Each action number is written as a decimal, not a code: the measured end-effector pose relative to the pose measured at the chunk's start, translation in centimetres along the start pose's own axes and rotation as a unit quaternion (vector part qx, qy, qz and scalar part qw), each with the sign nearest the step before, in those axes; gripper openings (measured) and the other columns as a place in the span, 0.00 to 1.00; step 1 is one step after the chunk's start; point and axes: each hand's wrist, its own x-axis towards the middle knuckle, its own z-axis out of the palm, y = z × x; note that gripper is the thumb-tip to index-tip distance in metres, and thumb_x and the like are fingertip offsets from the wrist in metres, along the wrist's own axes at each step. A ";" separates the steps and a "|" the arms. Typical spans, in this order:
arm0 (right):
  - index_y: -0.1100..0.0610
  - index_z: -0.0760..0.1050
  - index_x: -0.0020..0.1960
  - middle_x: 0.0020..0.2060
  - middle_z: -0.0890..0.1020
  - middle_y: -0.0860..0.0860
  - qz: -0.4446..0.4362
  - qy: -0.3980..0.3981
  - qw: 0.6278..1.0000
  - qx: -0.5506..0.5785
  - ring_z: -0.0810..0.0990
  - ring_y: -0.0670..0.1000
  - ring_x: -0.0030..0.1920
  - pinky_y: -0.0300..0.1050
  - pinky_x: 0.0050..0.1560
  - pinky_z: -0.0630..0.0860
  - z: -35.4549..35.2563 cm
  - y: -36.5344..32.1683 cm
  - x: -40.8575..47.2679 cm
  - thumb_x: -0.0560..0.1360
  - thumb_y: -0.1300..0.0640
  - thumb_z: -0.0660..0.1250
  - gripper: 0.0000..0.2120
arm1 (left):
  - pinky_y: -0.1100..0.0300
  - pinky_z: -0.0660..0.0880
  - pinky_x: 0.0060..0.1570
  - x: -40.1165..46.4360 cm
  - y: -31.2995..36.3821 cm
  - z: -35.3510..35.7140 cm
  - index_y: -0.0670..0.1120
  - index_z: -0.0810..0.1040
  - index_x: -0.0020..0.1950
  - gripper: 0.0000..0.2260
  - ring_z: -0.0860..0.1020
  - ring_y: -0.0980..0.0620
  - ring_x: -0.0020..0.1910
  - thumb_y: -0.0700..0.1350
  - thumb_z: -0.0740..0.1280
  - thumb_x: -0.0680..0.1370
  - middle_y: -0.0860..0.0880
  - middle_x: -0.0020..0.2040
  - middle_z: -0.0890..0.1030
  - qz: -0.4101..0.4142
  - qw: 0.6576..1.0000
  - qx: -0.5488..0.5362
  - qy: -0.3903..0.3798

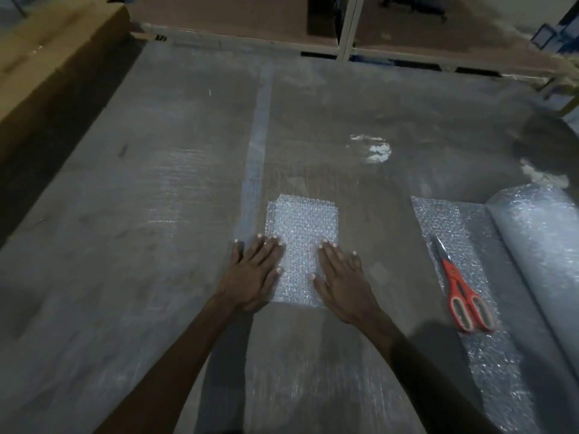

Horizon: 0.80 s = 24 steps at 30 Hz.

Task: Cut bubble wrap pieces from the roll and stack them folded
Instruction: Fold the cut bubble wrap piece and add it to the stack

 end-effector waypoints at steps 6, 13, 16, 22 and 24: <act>0.58 0.69 0.75 0.76 0.69 0.53 -0.053 0.083 0.992 0.074 0.67 0.55 0.76 0.60 0.75 0.66 -0.7 1.1 -1.8 0.84 0.42 0.53 0.28 | 0.35 0.43 0.74 -0.7 -0.6 -0.6 0.55 0.56 0.82 0.28 0.47 0.48 0.81 0.60 0.41 0.82 0.54 0.82 0.54 -0.002 1.000 0.006 -0.002; 0.55 0.79 0.54 0.53 0.81 0.50 -0.195 0.133 0.968 0.085 0.78 0.51 0.54 0.43 0.53 0.75 -1.5 0.4 -3.3 0.78 0.51 0.71 0.09 | 0.37 0.35 0.73 -0.5 -0.7 -1.0 0.56 0.52 0.82 0.29 0.42 0.47 0.81 0.62 0.38 0.81 0.54 0.82 0.50 0.007 1.000 0.001 -0.014; 0.56 0.78 0.50 0.48 0.81 0.49 -0.195 0.141 0.968 0.076 0.79 0.52 0.50 0.47 0.49 0.76 -1.6 0.0 -2.9 0.81 0.55 0.66 0.05 | 0.41 0.36 0.74 -0.7 -0.8 -1.7 0.55 0.55 0.82 0.29 0.43 0.49 0.80 0.62 0.41 0.82 0.55 0.80 0.49 0.055 0.998 -0.025 0.007; 0.50 0.79 0.49 0.42 0.81 0.42 -0.045 0.095 0.961 0.257 0.79 0.44 0.43 0.48 0.46 0.77 -3.6 0.3 -1.6 0.82 0.51 0.64 0.07 | 0.57 0.78 0.60 -1.5 -0.3 -3.3 0.50 0.84 0.60 0.25 0.81 0.60 0.57 0.64 0.72 0.71 0.54 0.59 0.84 0.000 0.927 -0.359 0.108; 0.49 0.80 0.47 0.40 0.82 0.43 0.011 0.080 0.936 0.344 0.80 0.44 0.42 0.48 0.46 0.76 -4.6 0.7 -0.1 0.81 0.50 0.67 0.06 | 0.55 0.81 0.50 -0.6 -0.5 -3.4 0.50 0.87 0.52 0.16 0.84 0.59 0.47 0.58 0.75 0.70 0.55 0.49 0.86 -0.034 0.895 -0.424 0.133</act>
